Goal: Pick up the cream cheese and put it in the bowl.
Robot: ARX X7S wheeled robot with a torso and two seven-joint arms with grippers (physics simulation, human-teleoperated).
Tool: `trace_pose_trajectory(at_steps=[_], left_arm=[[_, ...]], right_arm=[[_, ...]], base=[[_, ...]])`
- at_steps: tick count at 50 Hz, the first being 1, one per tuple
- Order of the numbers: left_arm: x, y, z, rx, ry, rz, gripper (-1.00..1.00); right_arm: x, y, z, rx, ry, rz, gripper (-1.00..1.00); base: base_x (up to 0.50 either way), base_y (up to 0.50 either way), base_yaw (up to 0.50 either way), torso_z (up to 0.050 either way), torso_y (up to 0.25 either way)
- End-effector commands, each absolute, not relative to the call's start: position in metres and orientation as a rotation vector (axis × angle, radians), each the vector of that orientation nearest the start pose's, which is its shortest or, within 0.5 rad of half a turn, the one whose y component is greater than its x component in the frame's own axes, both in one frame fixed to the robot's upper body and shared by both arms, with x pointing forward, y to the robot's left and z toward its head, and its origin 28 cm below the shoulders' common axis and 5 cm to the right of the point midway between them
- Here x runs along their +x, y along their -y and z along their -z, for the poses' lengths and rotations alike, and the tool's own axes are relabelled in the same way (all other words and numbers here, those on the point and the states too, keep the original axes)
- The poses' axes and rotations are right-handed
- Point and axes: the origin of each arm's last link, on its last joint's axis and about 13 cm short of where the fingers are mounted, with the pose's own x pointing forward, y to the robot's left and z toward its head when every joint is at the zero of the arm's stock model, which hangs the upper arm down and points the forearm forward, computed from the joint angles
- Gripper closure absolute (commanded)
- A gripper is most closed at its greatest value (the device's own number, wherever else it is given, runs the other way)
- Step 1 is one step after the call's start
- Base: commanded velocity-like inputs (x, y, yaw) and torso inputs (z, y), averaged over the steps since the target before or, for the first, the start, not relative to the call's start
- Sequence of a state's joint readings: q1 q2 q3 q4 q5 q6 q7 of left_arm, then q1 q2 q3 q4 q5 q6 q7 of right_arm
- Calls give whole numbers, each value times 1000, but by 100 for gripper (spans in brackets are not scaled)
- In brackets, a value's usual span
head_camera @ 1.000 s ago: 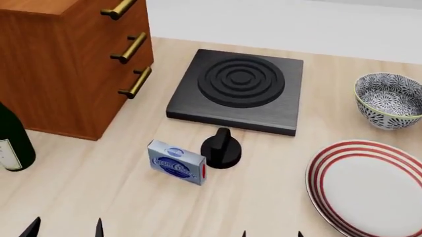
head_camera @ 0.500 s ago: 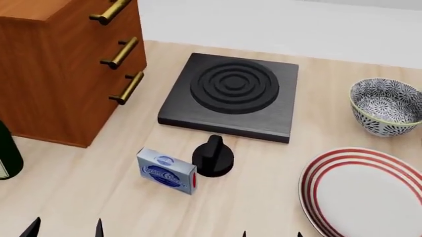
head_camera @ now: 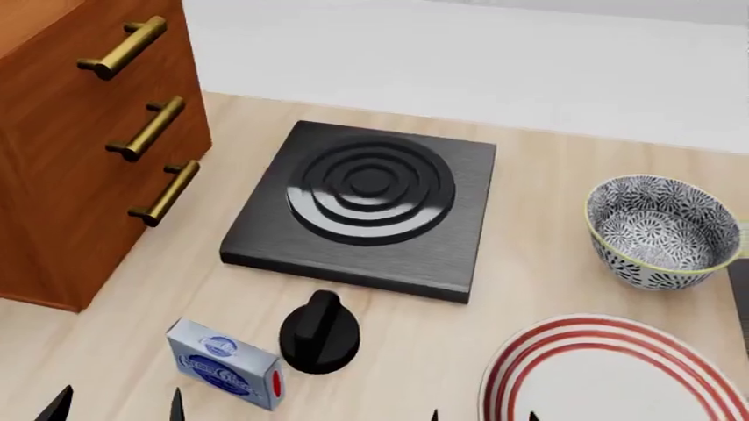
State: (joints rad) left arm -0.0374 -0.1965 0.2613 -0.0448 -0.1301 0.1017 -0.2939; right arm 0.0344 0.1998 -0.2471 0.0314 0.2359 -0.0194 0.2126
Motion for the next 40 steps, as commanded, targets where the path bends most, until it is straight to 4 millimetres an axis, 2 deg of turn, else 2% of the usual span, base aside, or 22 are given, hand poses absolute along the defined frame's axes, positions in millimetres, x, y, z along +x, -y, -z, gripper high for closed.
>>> trace_pose_trajectory(at_steps=[1,40], left_arm=[[213,-203,-12,55,62,-42,-100],[213,-203,-11,54,58,-48,-100]], right_arm=[[211,96,-10,31,-31,-21,-100],[211,96,-8,38,-33,-25,-100]], base=[[308,-185,0,0,15],[312,-188,0,0,0]])
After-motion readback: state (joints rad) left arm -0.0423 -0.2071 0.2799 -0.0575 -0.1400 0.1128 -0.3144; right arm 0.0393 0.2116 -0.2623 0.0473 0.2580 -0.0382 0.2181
